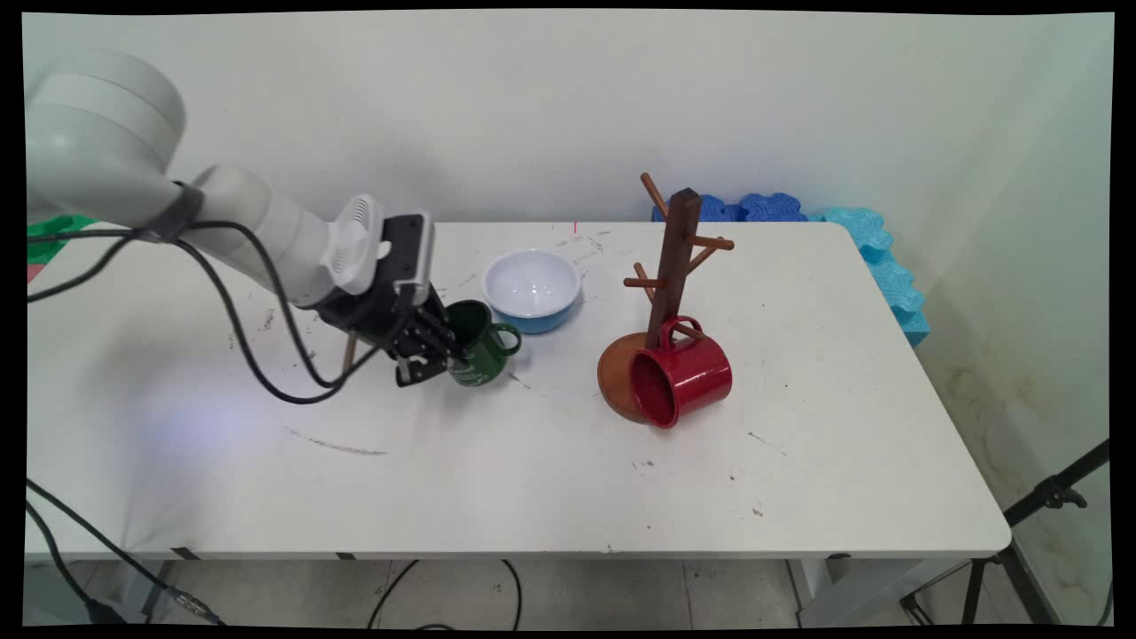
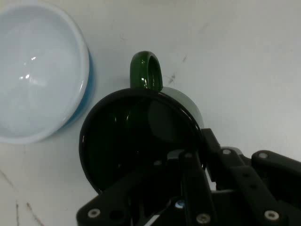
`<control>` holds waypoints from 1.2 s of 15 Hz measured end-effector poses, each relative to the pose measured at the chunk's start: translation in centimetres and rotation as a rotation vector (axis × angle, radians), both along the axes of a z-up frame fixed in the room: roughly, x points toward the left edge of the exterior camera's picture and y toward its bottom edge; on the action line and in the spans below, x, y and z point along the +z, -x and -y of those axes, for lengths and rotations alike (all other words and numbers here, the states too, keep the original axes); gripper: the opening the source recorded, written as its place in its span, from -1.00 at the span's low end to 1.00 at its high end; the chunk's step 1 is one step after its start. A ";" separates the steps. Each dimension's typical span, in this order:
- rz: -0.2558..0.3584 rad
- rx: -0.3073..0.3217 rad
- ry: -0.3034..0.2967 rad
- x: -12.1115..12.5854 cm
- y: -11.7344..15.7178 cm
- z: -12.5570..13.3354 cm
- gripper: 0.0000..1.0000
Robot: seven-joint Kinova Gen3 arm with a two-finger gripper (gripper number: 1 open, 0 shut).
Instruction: Place the picked object on the table
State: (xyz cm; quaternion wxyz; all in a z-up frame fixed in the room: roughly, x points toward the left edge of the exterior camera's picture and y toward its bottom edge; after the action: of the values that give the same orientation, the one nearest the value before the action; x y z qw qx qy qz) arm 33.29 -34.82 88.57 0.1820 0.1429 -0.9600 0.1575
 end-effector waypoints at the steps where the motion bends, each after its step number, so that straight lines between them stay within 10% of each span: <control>1: 0.002 0.005 -0.002 -0.3 0.4 0.2 -1.00; 14: 0.022 0.043 -0.023 -2.9 3.2 1.6 -1.00; 15: 0.022 0.044 -0.024 -3.1 3.3 1.7 1.00; 18: 0.022 0.043 -0.023 -3.4 3.5 1.8 1.00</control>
State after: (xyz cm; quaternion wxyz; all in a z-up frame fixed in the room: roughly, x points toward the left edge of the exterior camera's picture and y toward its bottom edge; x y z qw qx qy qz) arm 29.79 -36.65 85.22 0.1661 0.1637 -0.9605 0.1520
